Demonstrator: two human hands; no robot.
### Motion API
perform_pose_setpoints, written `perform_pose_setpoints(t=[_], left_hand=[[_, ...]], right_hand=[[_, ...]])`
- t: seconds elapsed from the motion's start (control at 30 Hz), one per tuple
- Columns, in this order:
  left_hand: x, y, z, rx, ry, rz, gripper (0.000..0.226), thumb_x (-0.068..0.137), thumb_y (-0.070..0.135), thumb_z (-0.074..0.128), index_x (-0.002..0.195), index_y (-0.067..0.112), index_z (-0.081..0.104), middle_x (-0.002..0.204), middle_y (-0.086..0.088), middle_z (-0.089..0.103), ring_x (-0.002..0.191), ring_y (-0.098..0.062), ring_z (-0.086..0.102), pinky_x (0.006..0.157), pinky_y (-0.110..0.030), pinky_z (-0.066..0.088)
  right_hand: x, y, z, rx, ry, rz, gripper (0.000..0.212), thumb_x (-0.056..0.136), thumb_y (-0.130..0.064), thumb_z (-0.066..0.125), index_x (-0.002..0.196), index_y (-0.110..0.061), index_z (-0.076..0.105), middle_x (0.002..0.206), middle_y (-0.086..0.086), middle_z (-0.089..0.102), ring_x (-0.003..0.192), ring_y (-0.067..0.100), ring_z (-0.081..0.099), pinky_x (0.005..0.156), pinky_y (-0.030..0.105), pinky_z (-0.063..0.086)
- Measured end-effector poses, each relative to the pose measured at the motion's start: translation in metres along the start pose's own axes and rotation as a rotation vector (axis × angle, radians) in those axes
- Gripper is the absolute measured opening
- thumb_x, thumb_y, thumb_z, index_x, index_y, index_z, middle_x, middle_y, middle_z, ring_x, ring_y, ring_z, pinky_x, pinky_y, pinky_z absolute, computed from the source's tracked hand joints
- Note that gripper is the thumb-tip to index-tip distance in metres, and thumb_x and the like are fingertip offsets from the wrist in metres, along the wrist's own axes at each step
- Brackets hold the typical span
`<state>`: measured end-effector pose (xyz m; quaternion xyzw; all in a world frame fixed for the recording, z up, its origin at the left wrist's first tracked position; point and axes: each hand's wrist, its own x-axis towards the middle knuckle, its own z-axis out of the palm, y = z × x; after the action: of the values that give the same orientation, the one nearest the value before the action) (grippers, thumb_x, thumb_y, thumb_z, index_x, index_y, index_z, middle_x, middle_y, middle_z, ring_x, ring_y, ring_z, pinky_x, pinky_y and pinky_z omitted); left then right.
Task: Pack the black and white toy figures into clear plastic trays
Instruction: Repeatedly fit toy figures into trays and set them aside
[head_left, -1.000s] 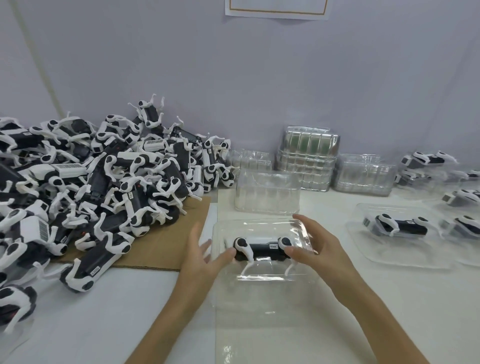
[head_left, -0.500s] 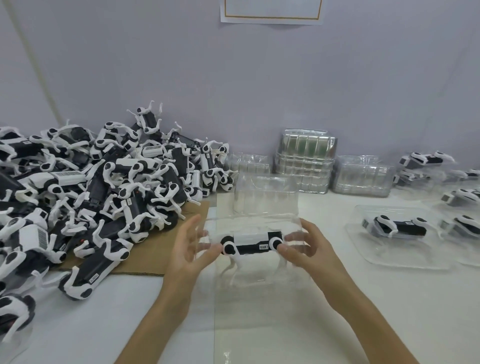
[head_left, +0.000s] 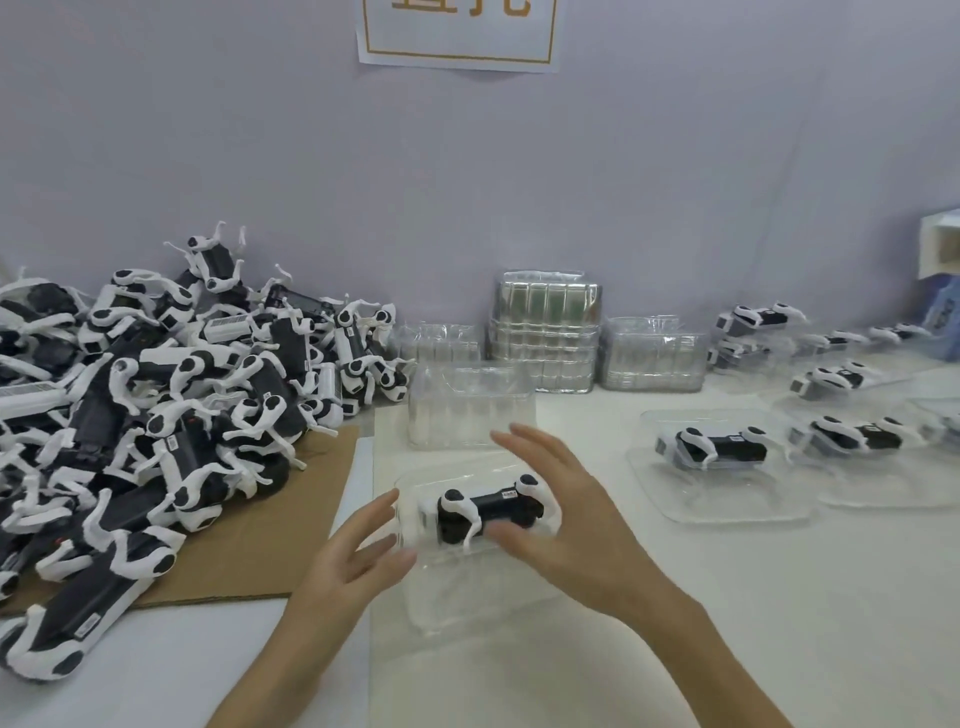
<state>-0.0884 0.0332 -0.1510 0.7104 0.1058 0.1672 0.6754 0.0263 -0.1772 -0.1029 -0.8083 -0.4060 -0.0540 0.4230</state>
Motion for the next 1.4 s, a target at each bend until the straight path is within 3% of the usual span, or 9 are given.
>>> perform_pose_setpoints(t=[0.07,0.13,0.33,0.53,0.73,0.9,1.17,1.33,1.4], left_hand=[[0.000,0.002,0.000,0.009,-0.011,0.002,0.069,0.056,0.058,0.080,0.122,0.056,0.060,0.131,0.026,0.061,0.121,-0.003,0.060,0.103,-0.035,0.044],[-0.001,0.002,0.000,0.023,-0.007,0.001,0.066,0.063,0.055,0.080,0.126,0.051,0.060,0.132,0.025,0.060,0.119,0.002,0.059,0.101,-0.032,0.043],[-0.001,0.002,-0.002,-0.025,0.158,-0.060,0.030,0.097,0.024,0.060,0.120,0.041,0.063,0.132,0.019,0.059,0.113,-0.006,0.064,0.093,-0.030,0.049],[-0.003,0.010,0.004,-0.018,0.195,-0.101,0.026,0.100,0.017,0.055,0.117,0.034,0.064,0.128,0.015,0.060,0.103,-0.011,0.070,0.087,-0.028,0.049],[-0.004,0.012,0.004,0.004,0.200,-0.137,0.027,0.100,0.015,0.054,0.117,0.033,0.064,0.131,0.008,0.060,0.100,-0.012,0.071,0.092,-0.031,0.049],[-0.003,0.011,0.007,0.040,0.211,-0.155,0.028,0.099,0.013,0.055,0.114,0.033,0.065,0.125,0.016,0.061,0.097,-0.010,0.072,0.101,-0.037,0.048],[0.002,0.007,0.009,0.088,0.231,-0.174,0.021,0.094,0.019,0.066,0.111,0.030,0.067,0.087,0.030,0.071,0.095,-0.014,0.073,0.105,-0.045,0.046],[0.003,0.004,0.007,0.106,0.245,-0.173,0.025,0.097,0.008,0.060,0.110,0.028,0.066,0.086,0.020,0.074,0.092,-0.012,0.073,0.106,-0.047,0.045],[0.002,0.005,0.009,0.111,0.251,-0.168,0.019,0.093,0.018,0.066,0.109,0.029,0.066,0.085,0.020,0.074,0.093,-0.012,0.073,0.107,-0.047,0.044]], right_hand=[[0.004,-0.002,0.005,-0.247,-0.290,-0.103,0.087,0.073,-0.057,0.070,0.147,-0.054,0.024,0.161,-0.027,0.007,0.149,-0.003,0.002,0.115,0.019,0.006],[0.006,0.000,0.012,-0.465,-0.402,-0.156,0.081,0.081,-0.049,0.071,0.149,-0.050,0.026,0.164,-0.017,0.009,0.150,0.007,0.003,0.118,0.029,0.002],[0.007,0.018,0.009,-0.494,-0.217,-0.216,0.031,0.094,-0.029,0.062,0.122,-0.042,0.061,0.144,-0.021,0.044,0.131,0.009,0.040,0.113,0.027,0.018],[0.006,0.043,-0.016,-0.548,-0.120,-0.098,0.031,0.093,-0.024,0.062,0.121,-0.039,0.063,0.140,-0.022,0.049,0.130,0.009,0.043,0.102,0.019,0.018],[0.017,0.047,-0.047,-0.368,0.146,-0.042,0.034,0.084,-0.015,0.078,0.114,-0.030,0.072,0.138,-0.021,0.053,0.113,0.010,0.060,0.096,0.036,0.044],[0.070,0.058,-0.094,-0.336,0.328,-0.083,0.038,0.078,-0.008,0.081,0.113,-0.021,0.074,0.134,-0.006,0.059,0.108,0.013,0.054,0.102,0.035,0.035],[0.148,0.128,-0.132,-0.552,0.126,0.224,0.034,0.087,-0.011,0.071,0.120,-0.019,0.070,0.129,0.001,0.065,0.124,0.030,0.055,0.107,0.045,0.039],[0.147,0.155,-0.125,-0.613,0.114,0.375,0.045,0.077,0.001,0.057,0.107,-0.029,0.072,0.106,0.003,0.073,0.095,0.026,0.059,0.081,0.034,0.040],[0.141,0.163,-0.124,-0.643,0.083,0.421,0.044,0.078,0.002,0.053,0.101,-0.030,0.073,0.107,0.003,0.073,0.078,0.021,0.058,0.065,0.030,0.038]])
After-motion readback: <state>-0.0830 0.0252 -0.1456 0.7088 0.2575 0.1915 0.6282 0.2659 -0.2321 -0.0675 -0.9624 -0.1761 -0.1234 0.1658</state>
